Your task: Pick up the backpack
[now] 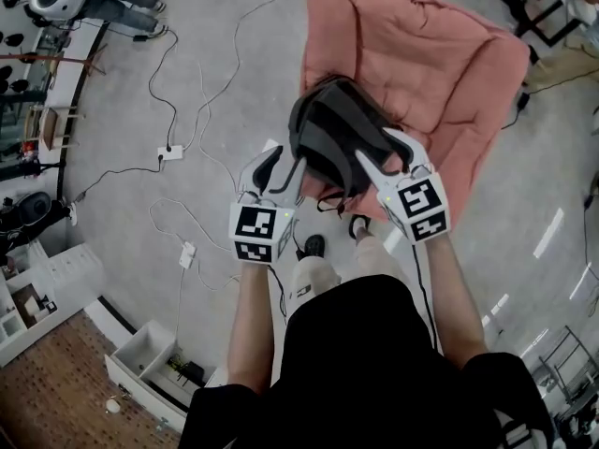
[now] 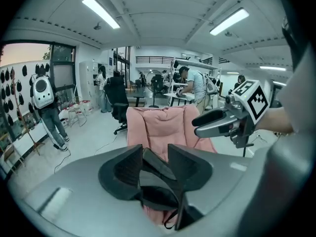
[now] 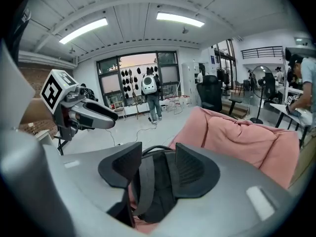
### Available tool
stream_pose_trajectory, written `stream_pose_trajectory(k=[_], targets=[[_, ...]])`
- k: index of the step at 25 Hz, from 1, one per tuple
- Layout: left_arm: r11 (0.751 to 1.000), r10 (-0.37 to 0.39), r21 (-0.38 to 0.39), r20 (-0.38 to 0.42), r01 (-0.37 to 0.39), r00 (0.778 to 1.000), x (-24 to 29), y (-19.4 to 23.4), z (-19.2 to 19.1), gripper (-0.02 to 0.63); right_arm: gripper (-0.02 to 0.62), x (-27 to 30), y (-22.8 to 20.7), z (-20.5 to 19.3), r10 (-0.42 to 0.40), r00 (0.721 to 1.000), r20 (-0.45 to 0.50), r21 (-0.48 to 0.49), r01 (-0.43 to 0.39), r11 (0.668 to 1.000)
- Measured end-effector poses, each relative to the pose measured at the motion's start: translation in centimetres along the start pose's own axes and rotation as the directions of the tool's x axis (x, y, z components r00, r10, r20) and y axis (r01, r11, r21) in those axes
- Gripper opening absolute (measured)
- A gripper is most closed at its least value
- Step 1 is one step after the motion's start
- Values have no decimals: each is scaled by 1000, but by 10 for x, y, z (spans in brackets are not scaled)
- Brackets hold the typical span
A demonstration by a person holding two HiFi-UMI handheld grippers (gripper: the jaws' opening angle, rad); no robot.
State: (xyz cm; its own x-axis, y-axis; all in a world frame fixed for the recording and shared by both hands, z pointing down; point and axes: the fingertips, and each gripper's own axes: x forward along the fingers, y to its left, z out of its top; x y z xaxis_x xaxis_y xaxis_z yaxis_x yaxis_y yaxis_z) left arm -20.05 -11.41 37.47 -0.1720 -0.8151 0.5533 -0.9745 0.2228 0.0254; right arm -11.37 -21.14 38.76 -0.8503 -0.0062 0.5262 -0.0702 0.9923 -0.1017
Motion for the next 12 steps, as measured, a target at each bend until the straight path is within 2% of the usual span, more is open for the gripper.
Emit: stream_pose_trajectory(k=[4,12], targets=[[1000,21,-8,-22,-21,1000,20,7,-14,158,195,24,-12,-21,18,999,-38,-10,-19,1000],[999,32,-37,-57,-35,998,50,24,-38,158,195,65,-29,-50,-11,996,-88,-35,8,999]])
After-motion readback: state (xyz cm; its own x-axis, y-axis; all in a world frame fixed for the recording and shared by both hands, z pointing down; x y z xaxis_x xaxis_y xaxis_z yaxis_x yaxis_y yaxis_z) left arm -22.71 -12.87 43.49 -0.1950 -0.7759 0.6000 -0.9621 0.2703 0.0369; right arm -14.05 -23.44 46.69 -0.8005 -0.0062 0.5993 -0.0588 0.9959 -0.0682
